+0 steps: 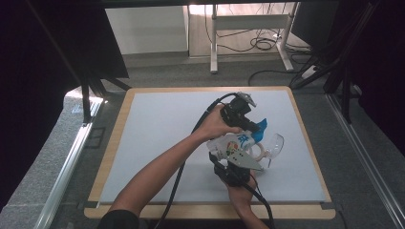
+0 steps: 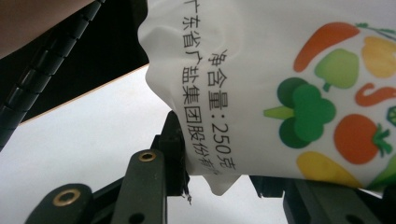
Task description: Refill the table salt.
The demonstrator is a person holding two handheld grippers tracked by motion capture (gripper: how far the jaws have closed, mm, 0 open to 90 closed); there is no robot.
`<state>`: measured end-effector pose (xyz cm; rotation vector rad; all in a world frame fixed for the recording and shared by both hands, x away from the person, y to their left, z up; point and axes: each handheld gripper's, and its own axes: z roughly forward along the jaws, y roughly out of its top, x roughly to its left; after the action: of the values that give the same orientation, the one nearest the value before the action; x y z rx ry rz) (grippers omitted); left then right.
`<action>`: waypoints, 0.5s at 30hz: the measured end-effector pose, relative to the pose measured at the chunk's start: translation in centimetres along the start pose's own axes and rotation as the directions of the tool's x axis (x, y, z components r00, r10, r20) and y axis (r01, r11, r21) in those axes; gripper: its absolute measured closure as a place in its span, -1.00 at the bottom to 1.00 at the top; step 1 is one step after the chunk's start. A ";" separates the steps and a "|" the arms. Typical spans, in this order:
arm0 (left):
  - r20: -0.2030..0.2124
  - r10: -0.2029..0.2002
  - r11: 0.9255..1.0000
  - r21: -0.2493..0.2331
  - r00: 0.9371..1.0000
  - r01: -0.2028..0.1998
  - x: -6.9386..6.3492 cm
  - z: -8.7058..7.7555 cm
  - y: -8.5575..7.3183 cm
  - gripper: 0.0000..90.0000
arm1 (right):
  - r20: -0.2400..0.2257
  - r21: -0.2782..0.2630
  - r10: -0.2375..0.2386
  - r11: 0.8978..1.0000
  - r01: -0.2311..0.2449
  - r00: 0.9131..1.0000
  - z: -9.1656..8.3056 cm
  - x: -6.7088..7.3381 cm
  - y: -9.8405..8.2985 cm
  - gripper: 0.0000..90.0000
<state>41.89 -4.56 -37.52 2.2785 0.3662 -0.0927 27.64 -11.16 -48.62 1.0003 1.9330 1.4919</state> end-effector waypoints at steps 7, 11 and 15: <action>-0.001 0.002 1.000 0.004 1.000 -0.002 -0.2 -0.1 0.0 1.00 | -0.001 -0.003 -0.004 1.000 0.004 1.000 -0.1 0.1 0.0 0.40; 0.000 0.008 1.000 0.001 1.000 -0.008 -0.2 -0.1 0.0 1.00 | 0.000 -0.005 -0.003 1.000 0.003 1.000 -0.1 0.1 0.1 0.40; -0.002 0.009 1.000 0.002 1.000 -0.009 -0.2 0.0 0.1 1.00 | 0.000 -0.006 -0.004 1.000 0.004 1.000 -0.1 0.1 0.1 0.40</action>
<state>41.70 -4.64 -37.38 2.2820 0.3566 -0.0861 27.51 -11.15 -48.46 0.9932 1.9283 1.4943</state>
